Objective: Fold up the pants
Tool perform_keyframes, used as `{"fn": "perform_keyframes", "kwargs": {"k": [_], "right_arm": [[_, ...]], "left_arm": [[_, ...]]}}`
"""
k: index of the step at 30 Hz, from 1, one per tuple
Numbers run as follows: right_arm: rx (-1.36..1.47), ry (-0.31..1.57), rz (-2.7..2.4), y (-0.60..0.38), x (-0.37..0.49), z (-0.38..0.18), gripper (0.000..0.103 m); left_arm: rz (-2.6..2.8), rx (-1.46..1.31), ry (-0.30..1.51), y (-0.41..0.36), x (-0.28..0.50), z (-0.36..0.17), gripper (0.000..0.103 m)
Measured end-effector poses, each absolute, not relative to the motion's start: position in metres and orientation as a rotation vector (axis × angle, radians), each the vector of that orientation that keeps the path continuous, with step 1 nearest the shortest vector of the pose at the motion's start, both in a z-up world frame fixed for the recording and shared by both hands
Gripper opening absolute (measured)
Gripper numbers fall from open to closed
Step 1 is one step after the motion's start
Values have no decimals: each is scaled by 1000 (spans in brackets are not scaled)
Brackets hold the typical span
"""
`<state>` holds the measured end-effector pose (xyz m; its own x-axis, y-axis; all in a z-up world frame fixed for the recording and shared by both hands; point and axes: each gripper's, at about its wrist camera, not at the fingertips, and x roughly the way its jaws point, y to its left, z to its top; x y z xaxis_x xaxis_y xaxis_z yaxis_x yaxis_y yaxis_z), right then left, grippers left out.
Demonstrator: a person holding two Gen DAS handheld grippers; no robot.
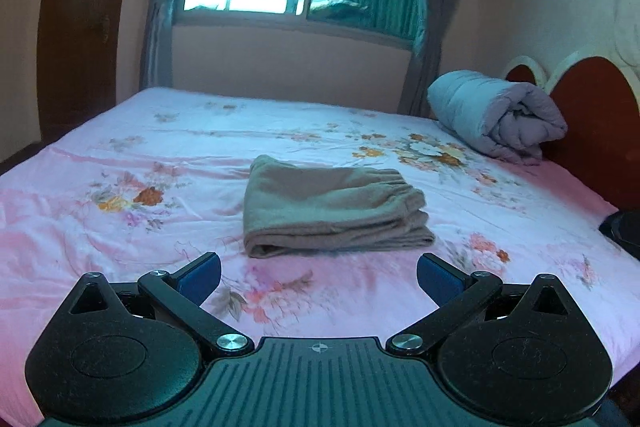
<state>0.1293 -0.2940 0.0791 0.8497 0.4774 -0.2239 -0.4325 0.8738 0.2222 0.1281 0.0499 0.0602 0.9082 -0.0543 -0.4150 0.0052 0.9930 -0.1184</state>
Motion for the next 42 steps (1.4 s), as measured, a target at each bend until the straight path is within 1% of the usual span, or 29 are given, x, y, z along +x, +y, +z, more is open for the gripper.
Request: {"fn": "perform_keyframes", "kwargs": {"k": [5,11,13,15,17,22,27,42], "right_arm": [[81,254,419,-284,102,57,97],[37,243,337,-283,80,25,97],[44,290,321,-283,82,14,97],[42,314,305,-283,89,14,97],[70,328,314,-286,93,13,97],[51,320,321,-280,91,9,97],[16,289,321,-273,84,8,97],[25,305,320,-275,87,7,97]], "left_arm": [[-18,-69,360,33,88,45,103],[14,-47,306,20,58,26,103],[24,-55,282,19,48,10,103],[42,-64,292,20,47,2,103],[48,-75,261,23,46,7,103],[25,-47,230,17,37,5,103],[7,-18,234,11,38,5,103],[-3,-27,242,14,40,5,103]]}}
